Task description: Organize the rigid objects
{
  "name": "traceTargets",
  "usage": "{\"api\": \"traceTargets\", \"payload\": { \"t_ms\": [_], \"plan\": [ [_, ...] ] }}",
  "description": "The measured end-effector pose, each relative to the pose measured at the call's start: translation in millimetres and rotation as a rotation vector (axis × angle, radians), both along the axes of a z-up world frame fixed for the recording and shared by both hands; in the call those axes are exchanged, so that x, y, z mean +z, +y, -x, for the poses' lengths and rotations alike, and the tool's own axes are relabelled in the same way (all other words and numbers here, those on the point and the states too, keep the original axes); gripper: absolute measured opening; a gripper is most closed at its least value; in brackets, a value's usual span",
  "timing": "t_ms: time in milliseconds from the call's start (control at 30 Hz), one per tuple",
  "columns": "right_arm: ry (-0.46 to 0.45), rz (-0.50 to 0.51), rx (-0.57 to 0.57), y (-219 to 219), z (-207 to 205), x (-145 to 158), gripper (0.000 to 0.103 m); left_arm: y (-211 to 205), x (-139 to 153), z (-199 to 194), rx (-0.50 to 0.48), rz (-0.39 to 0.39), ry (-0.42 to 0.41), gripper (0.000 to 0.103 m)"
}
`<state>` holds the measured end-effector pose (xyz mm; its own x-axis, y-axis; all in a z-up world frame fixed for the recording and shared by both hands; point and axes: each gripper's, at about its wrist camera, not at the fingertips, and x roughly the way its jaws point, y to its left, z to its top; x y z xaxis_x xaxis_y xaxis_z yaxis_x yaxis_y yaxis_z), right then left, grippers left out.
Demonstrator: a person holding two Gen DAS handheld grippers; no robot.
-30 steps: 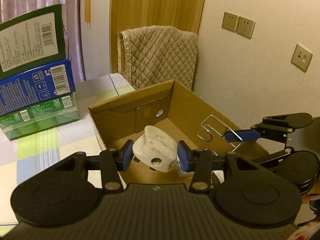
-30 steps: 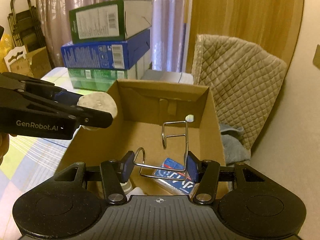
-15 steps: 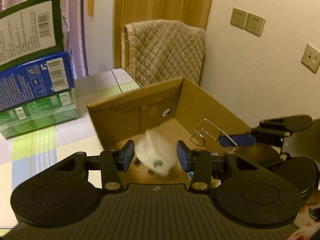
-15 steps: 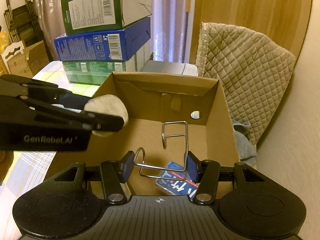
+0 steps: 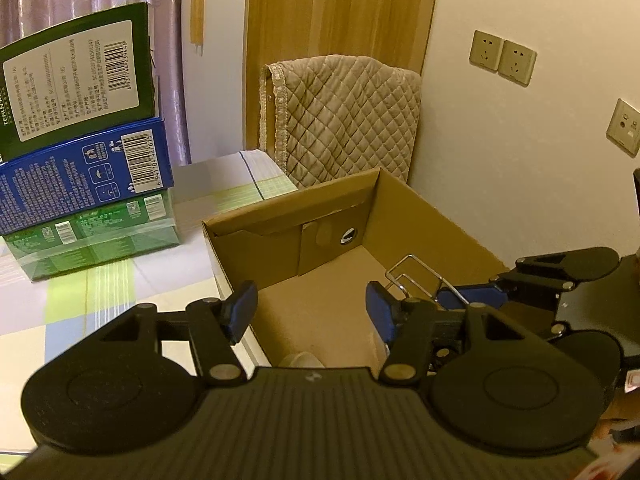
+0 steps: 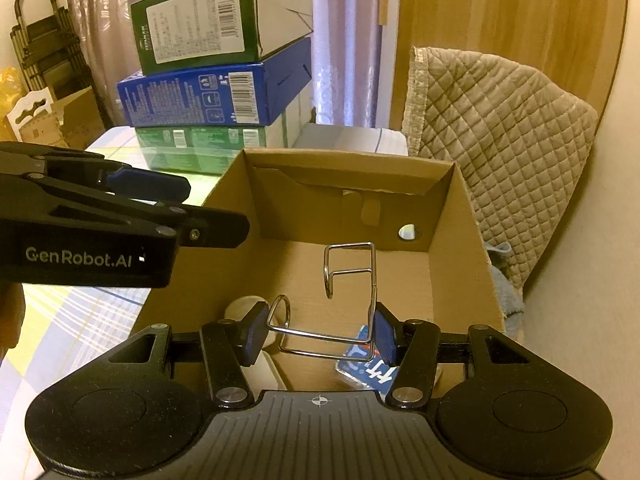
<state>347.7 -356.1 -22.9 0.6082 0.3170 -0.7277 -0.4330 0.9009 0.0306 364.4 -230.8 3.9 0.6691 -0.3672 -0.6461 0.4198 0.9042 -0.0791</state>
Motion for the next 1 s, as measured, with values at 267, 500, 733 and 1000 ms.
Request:
{"api": "traceTargets", "payload": {
  "t_ms": [267, 500, 733, 1000],
  "plan": [
    [0.014, 0.004, -0.001, 5, -4, -2, 0.051, 8, 4, 2, 0.009, 0.005, -0.01, 0.055],
    [0.015, -0.017, 0.001, 13, -12, -6, 0.051, 21, 4, 2, 0.035, 0.018, -0.012, 0.055],
    [-0.046, -0.108, -0.057, 5, -16, -1, 0.075, 40, 2, 7, 0.073, 0.04, -0.005, 0.055],
    [-0.067, -0.087, -0.115, -7, 9, 17, 0.075, 53, 7, 35, 0.11, 0.054, -0.009, 0.068]
  ]
}}
